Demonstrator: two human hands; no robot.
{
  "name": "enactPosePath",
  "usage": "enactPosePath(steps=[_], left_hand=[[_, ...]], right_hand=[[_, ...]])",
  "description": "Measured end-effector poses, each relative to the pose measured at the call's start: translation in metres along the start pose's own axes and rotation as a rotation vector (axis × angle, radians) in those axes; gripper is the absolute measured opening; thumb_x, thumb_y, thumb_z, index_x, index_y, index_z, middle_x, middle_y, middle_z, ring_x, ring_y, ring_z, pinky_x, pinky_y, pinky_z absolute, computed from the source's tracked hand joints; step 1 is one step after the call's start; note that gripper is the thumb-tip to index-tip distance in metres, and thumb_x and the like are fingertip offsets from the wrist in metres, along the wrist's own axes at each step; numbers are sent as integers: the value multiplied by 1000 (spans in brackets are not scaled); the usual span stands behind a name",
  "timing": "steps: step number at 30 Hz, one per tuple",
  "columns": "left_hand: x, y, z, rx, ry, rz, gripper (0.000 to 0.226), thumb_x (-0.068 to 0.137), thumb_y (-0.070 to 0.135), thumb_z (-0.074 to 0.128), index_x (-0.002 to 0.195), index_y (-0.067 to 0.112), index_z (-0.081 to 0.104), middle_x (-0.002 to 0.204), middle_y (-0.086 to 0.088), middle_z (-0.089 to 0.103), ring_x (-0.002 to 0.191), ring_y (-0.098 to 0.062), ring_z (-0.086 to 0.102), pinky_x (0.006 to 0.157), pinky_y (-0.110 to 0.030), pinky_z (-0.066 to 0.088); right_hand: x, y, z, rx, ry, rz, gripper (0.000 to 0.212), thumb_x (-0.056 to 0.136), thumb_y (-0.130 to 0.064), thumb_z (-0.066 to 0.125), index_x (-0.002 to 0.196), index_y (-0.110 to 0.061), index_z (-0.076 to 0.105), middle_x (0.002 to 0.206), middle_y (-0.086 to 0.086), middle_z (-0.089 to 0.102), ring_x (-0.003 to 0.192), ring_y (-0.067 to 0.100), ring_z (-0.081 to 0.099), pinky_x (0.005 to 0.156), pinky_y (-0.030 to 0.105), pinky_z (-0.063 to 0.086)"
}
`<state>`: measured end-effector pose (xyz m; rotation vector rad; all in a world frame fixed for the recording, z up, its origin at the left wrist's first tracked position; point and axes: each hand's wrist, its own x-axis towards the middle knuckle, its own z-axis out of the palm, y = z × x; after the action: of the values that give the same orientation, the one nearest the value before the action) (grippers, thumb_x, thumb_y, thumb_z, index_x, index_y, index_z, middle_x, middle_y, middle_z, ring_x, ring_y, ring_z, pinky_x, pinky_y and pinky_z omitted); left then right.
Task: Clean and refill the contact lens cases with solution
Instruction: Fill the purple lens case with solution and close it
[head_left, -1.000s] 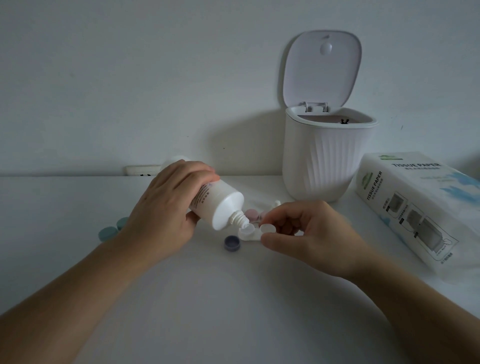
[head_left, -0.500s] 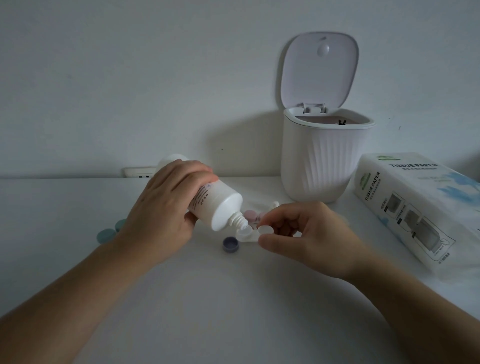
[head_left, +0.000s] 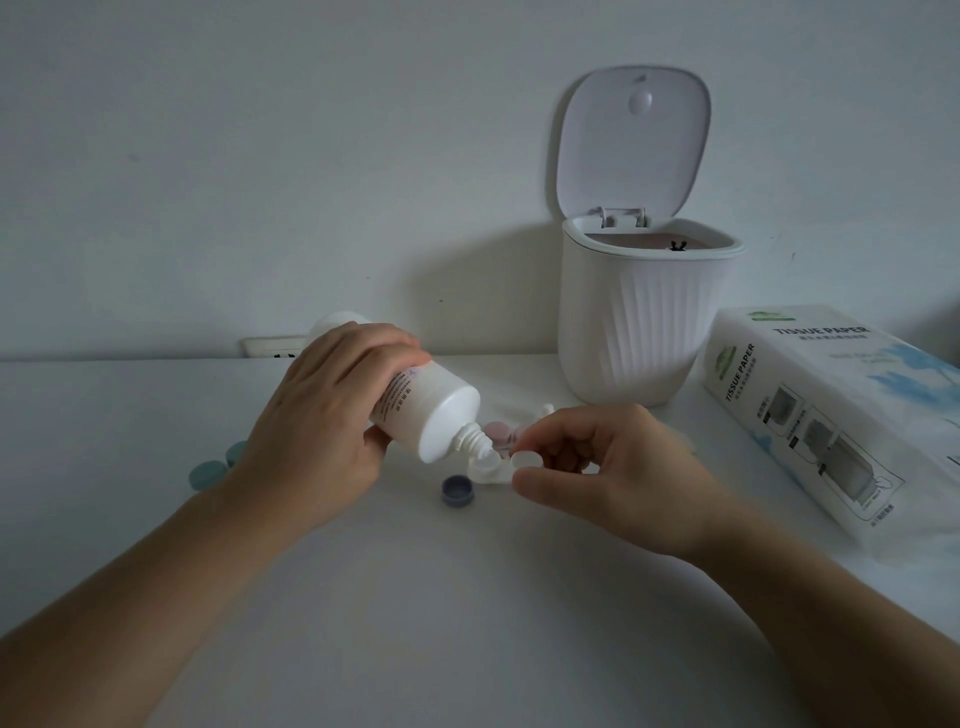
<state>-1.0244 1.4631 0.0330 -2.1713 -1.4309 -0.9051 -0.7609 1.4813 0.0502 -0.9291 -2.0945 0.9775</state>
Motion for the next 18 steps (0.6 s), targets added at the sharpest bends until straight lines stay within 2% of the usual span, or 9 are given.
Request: enactPosePath(steps=[5,9,11,14,15,18], left_hand=[[0,1,1,-4,7,-2,68,60,-14,78,121,10,62,128,-3,60,122,-27,54,110,-31,35],[0,1,1,-7,4,3,69,59,-16,78,121,10,62,128,-3,60,121,-27,55,109,-33,37],[0,1,1,-6,3,6,69,59,-15,78,121,11,61,128,-3,59,121,-27,55,109,-32,37],[0,0,2,-7,-4,10,71,59,-15,78,122,11,60,129,-2,59,122,-26,54,110,-29,34],[0,0,2,-7,-7,11,71,59,-15,78,122,12,60,129,-2,59,122,-26,54,111,-29,33],[0,-1,1,-11,-13,2,70,60,-12,78,123,13,60,130,-1,58,123,-26,54,110,-29,34]], right_hand=[[1,0,0,-9,11,-1,16,80,-19,82,80,-34,75,61,-16,60,55,1,50,57,3,41],[1,1,0,-1,-4,1,14,81,-18,82,81,-31,76,61,-18,61,55,1,50,58,4,41],[1,2,1,1,-6,1,14,81,-19,82,82,-31,77,62,-14,60,56,2,50,58,6,42],[1,2,0,-2,-9,-4,11,81,-20,81,84,-29,77,66,4,63,58,3,52,59,8,43],[1,2,0,-1,-10,-5,10,81,-20,81,84,-29,78,68,5,65,58,3,52,59,7,43],[2,3,0,-2,2,-5,12,80,-20,82,82,-31,77,62,-9,63,56,0,52,58,3,42]])
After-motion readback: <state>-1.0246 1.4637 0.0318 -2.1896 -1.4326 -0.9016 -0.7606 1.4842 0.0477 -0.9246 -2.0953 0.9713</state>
